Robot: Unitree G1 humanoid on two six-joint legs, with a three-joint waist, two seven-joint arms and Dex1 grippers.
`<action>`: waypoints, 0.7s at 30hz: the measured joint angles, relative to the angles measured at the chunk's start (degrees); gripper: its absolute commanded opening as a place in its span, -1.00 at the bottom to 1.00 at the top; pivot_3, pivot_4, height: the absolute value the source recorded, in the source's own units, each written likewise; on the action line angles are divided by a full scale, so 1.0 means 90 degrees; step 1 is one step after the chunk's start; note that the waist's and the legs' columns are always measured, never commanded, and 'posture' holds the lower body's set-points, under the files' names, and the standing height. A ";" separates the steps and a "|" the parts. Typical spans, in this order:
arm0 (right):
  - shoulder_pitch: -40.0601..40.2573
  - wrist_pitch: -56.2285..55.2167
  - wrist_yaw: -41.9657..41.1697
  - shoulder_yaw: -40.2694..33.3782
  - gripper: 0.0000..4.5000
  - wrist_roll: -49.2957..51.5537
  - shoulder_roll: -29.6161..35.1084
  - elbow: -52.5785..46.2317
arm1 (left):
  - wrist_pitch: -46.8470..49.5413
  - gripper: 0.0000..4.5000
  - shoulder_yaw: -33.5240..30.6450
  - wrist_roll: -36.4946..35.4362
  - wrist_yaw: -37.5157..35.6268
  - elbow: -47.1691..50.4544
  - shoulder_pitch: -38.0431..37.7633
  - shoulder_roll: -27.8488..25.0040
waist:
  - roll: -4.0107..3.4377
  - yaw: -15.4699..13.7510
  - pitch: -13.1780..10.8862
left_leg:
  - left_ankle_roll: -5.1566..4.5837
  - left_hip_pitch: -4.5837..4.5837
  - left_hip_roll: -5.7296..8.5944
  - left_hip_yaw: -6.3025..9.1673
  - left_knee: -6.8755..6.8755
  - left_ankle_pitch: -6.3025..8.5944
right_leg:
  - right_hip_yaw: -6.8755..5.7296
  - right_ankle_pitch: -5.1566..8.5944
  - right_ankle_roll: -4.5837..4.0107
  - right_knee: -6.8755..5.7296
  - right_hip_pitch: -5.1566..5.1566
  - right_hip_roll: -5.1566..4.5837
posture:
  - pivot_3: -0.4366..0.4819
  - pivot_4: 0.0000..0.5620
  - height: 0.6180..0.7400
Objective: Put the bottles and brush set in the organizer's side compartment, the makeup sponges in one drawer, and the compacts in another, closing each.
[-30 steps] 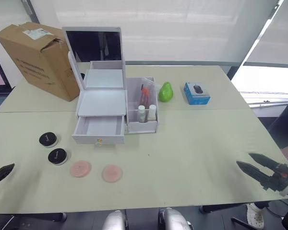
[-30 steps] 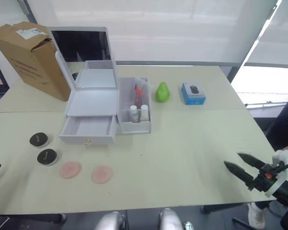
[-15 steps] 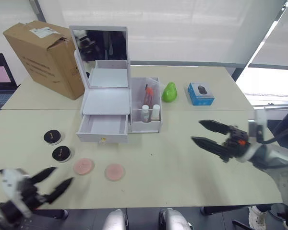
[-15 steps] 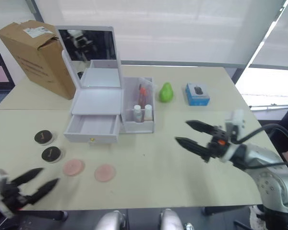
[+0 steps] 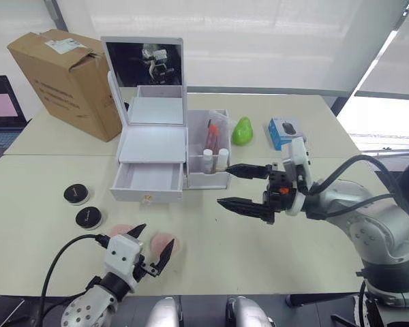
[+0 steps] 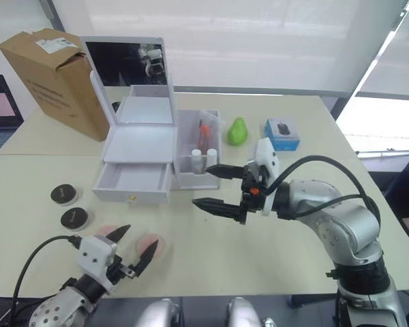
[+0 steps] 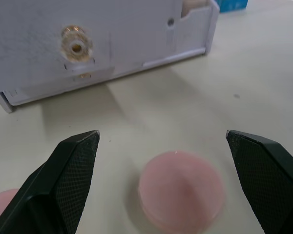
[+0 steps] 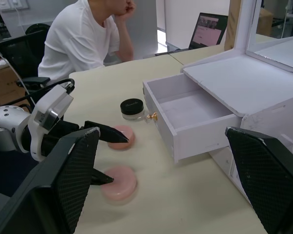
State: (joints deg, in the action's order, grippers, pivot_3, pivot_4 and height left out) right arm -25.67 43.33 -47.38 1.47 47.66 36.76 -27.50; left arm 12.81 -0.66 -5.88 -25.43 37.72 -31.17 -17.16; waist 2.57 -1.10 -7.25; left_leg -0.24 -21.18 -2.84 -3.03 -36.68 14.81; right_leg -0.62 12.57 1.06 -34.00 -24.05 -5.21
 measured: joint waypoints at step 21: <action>-0.0625 -0.0006 0.0020 0.0032 1.00 -0.0290 -0.0004 0.0004 | 0.1186 0.60 0.0675 0.0362 0.0367 -0.0261 0.0668 -0.0234 | -0.0023 -0.0030 0.0007 | 0.0000 0.0000 0.0001 0.0005 0.0000 0.0000 | -0.0008 -0.0001 -0.0001 -0.0002 0.0002 -0.0008 | -0.05 -0.47 1.00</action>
State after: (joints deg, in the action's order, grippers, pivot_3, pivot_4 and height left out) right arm -31.29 43.28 -47.20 1.76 45.05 36.72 -27.47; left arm 23.48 5.42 -2.63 -22.13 35.37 -25.16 -19.27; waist 2.36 -1.37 -7.19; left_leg -0.24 -21.18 -2.83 -2.99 -36.68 14.81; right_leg -0.70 12.57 1.06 -34.02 -24.03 -5.29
